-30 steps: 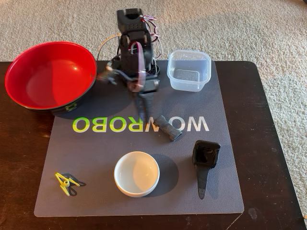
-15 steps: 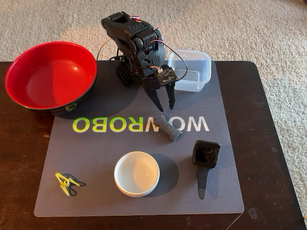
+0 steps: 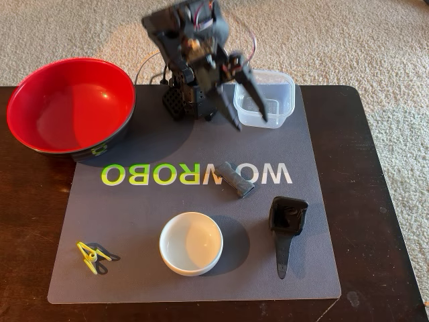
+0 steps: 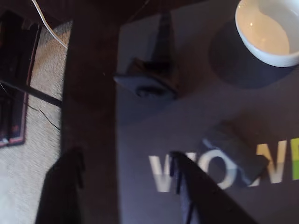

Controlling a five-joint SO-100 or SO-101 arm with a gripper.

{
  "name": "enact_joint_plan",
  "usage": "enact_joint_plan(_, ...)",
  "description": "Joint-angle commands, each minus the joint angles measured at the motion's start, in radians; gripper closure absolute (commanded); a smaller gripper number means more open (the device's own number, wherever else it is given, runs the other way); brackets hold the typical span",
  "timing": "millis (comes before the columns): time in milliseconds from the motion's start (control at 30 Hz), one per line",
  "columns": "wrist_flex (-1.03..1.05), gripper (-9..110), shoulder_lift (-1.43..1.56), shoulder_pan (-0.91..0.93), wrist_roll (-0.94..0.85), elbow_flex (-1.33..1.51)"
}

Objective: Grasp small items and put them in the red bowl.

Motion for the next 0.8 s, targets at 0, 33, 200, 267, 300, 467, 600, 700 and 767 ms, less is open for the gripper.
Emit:
enact_joint_plan(0,0.064,77,-0.532,-0.002,-0.143,-0.509)
enact_joint_plan(33,0.098,76,-0.658,-0.009,-0.193,-0.615)
enact_joint_plan(200,0.089,77,-0.983,-0.063,-0.494,-0.727)
enact_joint_plan(267,0.055,77,-1.066,-0.092,-0.594,-0.727)
enact_joint_plan(300,0.029,77,-1.106,-0.109,-0.629,-0.727)
enact_joint_plan(467,-0.014,77,-1.264,-0.167,-0.801,-0.759)
enact_joint_plan(600,-0.069,77,-1.338,-0.129,-0.865,-0.772)
enact_joint_plan(700,-0.071,77,-1.399,-0.077,-0.899,-0.824)
enact_joint_plan(767,-0.072,77,-1.407,-0.049,-0.902,-0.853)
